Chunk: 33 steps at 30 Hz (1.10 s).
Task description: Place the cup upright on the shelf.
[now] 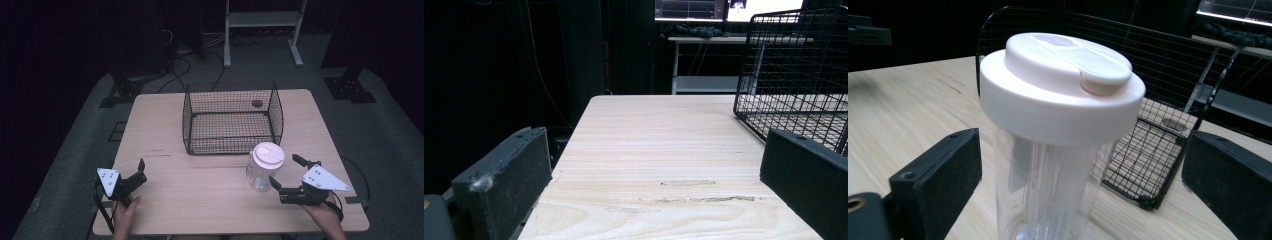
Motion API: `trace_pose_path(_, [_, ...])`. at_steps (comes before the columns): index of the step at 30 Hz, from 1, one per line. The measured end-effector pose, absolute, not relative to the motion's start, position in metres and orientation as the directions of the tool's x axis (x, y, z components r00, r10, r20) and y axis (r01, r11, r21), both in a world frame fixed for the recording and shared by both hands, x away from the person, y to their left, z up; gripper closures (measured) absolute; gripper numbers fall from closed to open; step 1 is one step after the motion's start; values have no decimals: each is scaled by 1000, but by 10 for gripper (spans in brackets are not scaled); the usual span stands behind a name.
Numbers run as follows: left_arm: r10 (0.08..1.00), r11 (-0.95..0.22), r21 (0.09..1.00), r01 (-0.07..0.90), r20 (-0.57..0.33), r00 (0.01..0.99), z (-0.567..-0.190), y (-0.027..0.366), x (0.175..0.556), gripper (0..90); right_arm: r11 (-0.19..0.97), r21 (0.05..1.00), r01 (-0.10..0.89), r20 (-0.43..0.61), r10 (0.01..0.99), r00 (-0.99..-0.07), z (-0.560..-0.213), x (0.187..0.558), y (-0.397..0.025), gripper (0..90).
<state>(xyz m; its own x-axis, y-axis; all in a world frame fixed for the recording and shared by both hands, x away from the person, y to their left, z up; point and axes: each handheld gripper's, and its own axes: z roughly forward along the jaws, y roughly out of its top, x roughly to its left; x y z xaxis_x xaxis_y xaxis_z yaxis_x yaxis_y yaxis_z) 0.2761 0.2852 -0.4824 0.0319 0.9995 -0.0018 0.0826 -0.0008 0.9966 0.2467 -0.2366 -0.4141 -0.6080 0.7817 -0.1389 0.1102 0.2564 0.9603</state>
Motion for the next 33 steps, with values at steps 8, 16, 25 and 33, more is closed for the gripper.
trace_pose_path(8, [999,-3,997,82,0,33,-482,285,276,0,278,956,92,-168,779,-603,-415,253,-227,21])
trace_pose_path(16, [999,-3,997,82,0,34,-482,285,276,0,275,958,83,-170,774,-610,-416,262,-218,16])
trace_pose_path(25, [999,-3,997,82,0,34,-482,285,276,0,293,954,60,-199,770,-607,-415,271,-205,16])
trace_pose_path(33, [999,-3,997,82,0,35,-482,285,276,0,297,954,54,-205,769,-605,-415,273,-203,35])
